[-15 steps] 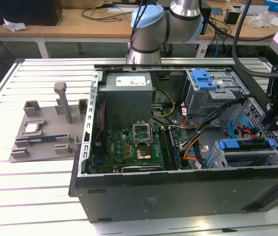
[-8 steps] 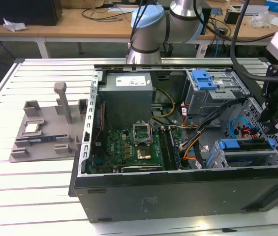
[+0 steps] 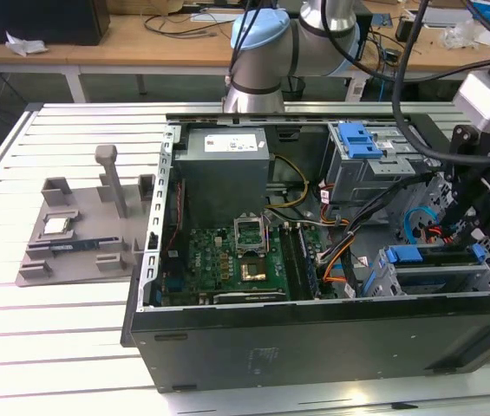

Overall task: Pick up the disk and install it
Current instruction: 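Insert the second disk wire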

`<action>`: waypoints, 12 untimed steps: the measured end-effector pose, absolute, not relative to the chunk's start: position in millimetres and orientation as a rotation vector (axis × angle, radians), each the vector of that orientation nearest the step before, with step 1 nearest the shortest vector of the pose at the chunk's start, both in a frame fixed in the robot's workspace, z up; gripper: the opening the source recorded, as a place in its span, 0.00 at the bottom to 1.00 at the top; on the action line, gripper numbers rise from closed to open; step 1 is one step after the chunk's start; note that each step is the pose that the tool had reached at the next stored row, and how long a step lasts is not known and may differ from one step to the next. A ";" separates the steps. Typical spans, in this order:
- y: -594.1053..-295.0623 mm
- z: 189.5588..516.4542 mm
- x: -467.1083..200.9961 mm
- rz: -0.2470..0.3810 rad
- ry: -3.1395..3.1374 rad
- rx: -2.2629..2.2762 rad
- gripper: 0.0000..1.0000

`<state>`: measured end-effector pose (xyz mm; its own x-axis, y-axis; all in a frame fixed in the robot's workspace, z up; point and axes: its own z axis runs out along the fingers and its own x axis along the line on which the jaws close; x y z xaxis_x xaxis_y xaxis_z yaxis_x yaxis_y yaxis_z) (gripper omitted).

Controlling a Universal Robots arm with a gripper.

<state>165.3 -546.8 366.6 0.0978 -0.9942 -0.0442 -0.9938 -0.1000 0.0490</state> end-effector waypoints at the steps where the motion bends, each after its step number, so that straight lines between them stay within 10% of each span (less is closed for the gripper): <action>1: -547.2 366.5 164.8 -0.103 -2.097 2.328 0.36; 6: -547.2 366.4 164.8 -0.103 -2.097 2.328 0.35; 12: -547.2 366.4 164.8 -0.103 -2.097 2.328 0.11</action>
<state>164.8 -547.2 366.4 0.1033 -0.9937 -0.0443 -0.9932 -0.1054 0.0491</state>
